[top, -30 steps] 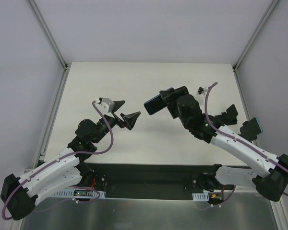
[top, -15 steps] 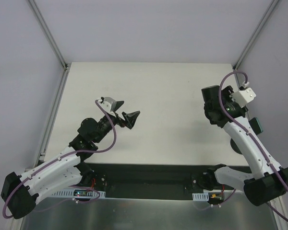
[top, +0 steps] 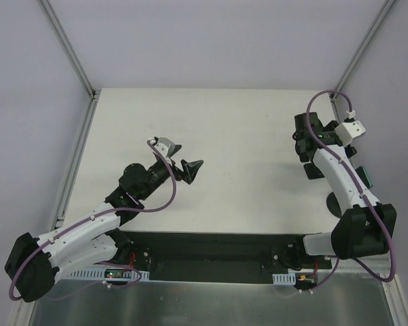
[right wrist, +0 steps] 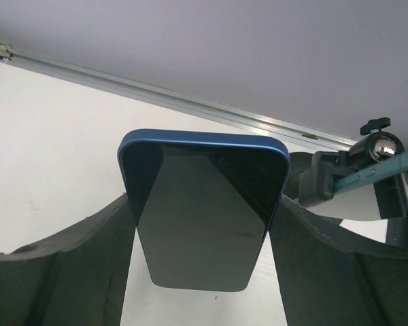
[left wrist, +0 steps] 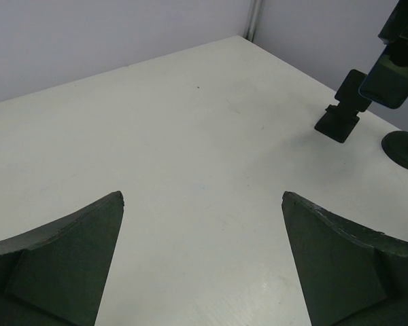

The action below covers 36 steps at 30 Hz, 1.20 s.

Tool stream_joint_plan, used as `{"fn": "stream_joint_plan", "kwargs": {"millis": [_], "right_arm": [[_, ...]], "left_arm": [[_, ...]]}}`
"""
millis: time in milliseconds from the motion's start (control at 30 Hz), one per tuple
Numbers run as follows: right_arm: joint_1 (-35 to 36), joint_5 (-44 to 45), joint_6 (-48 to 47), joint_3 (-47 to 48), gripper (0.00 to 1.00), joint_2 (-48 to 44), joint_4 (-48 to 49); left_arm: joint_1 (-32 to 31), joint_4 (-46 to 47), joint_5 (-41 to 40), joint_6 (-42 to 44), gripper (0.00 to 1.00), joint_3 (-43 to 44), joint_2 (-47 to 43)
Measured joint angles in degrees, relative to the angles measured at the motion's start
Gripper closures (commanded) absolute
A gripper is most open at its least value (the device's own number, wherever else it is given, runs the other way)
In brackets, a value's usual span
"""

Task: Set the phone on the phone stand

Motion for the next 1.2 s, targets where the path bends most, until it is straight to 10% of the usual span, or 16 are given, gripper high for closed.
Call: {"fn": "stream_joint_plan", "kwargs": {"millis": [1200], "right_arm": [[-7.7,5.7,-5.7,-1.4,0.97,18.0,17.7]], "left_arm": [[0.0,-2.1,2.5,-8.2,0.03,7.1,0.4]]}}
